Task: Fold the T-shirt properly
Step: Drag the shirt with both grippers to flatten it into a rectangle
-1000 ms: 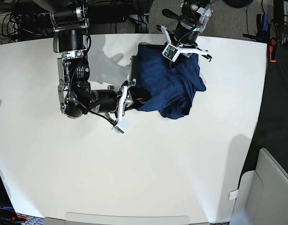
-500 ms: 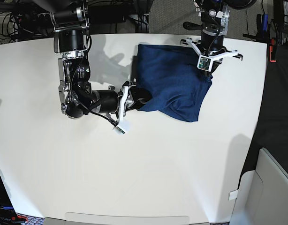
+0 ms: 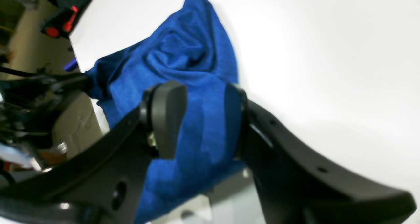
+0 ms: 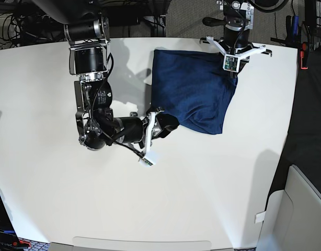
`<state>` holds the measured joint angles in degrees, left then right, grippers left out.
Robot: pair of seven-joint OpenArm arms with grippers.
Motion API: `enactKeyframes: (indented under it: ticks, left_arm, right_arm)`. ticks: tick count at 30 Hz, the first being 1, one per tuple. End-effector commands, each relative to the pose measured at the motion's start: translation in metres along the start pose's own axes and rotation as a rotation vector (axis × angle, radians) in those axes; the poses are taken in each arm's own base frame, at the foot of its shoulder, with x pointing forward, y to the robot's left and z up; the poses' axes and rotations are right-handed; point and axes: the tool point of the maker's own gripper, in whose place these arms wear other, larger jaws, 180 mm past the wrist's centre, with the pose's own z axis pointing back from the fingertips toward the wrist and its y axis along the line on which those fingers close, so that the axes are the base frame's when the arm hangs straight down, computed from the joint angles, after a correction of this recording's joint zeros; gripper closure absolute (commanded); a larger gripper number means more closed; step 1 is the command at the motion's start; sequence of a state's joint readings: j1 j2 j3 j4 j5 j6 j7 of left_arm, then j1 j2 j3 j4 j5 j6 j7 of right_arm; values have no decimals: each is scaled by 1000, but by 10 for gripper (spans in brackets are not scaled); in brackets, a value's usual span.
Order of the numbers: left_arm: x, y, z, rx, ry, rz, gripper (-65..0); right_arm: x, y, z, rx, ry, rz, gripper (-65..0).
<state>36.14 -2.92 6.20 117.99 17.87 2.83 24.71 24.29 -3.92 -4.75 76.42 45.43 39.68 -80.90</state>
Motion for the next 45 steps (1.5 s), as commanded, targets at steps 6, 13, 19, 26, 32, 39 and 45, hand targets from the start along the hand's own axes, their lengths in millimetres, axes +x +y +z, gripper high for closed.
enactKeyframes:
  ticks: [6,13,19,26,32,39,45]
  left_arm:
    - [5,16,1,47,-21,-7,-16]
    - [-6,16,7,53,13,5,-155]
    - [-9,11,10,36,16,-3,-227]
    - [-4,-27,17,-122,-23,-86,-112]
    - [-3,-36,19,-151,-27,-95,-26]
    - [-24,-43,17,-169,91,-102,0]
    - [-25,-51,10,-192,150,-125,0]
  right_arm:
    - [30,3,1,-27,-36,63,-219]
    - [44,-3,2,-76,-23,101,-219]
    - [51,-8,6,-112,-16,123,-219]
    - [52,-20,3,-208,14,152,-218]
    - [43,-30,2,-277,58,176,-217]
    - [23,1,-29,-215,170,293,-81]
    - [0,9,-39,-186,211,278,-68]
